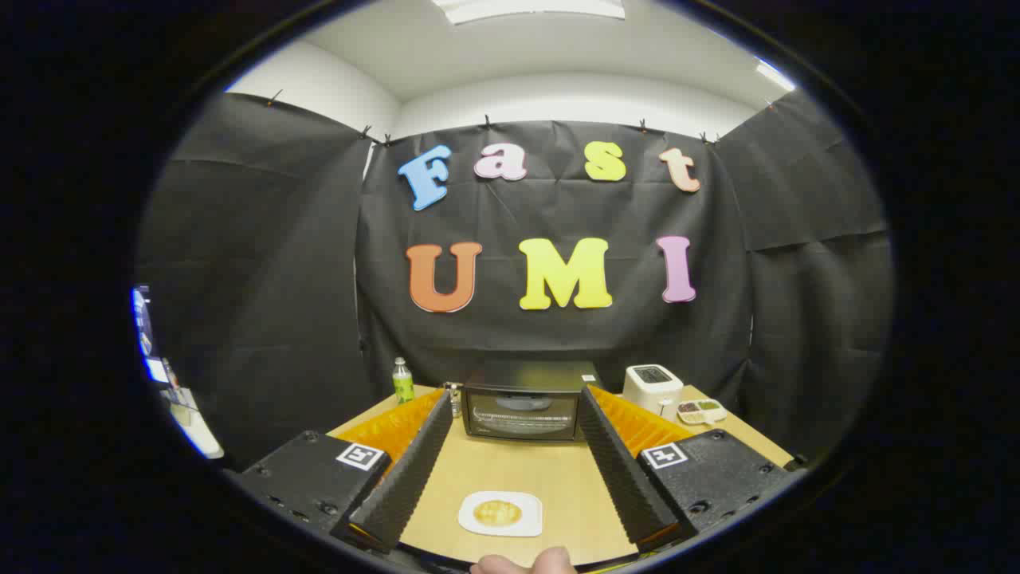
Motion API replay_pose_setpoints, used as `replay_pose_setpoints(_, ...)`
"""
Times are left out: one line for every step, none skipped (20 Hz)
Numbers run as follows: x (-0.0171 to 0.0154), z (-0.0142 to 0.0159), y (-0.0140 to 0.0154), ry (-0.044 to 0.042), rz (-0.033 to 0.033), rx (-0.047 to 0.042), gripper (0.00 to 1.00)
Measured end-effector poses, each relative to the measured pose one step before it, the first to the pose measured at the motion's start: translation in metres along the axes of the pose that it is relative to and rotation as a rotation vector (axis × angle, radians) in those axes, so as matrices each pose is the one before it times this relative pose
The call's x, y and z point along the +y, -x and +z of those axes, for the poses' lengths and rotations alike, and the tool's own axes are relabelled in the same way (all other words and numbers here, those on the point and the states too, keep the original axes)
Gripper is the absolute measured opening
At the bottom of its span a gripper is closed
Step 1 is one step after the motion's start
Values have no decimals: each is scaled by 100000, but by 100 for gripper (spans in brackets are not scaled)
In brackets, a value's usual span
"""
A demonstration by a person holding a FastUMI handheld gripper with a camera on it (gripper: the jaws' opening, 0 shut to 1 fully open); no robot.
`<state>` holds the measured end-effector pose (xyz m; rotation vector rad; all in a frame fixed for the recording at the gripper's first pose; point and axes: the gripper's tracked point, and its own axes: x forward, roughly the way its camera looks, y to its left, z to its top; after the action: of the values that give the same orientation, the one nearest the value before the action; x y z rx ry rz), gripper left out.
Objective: Open the toaster oven, put the food inside, and close the toaster oven door.
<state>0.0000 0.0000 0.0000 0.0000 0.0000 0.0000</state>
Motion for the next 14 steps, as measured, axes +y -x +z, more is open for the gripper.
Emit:
replay_pose_setpoints(-207,-117,-92,751,-712,164,100)
replay_pose_setpoints(0,-290,-129,511,-423,231,100)
replay_pose_setpoints(-87,-143,-62,-153,-70,177,100)
replay_pose_setpoints(34,-226,-39,-438,-7,539,100)
replay_pose_setpoints(-1,-153,-114,-603,177,714,100)
replay_pose_setpoints(170,-147,-75,-471,617,652,100)
replay_pose_setpoints(158,53,-67,-409,739,274,100)
replay_pose_setpoints(-80,116,57,-282,164,-383,100)
replay_pose_setpoints(-98,147,-5,-38,-277,-322,100)
replay_pose_setpoints(26,-160,-4,-16,38,48,100)
replay_pose_setpoints(23,-109,-46,47,120,243,100)
replay_pose_setpoints(19,-88,35,85,67,6,100)
replay_pose_setpoints(-60,14,-52,-100,-270,-204,100)
replay_pose_setpoints(-59,-132,10,-307,-171,48,100)
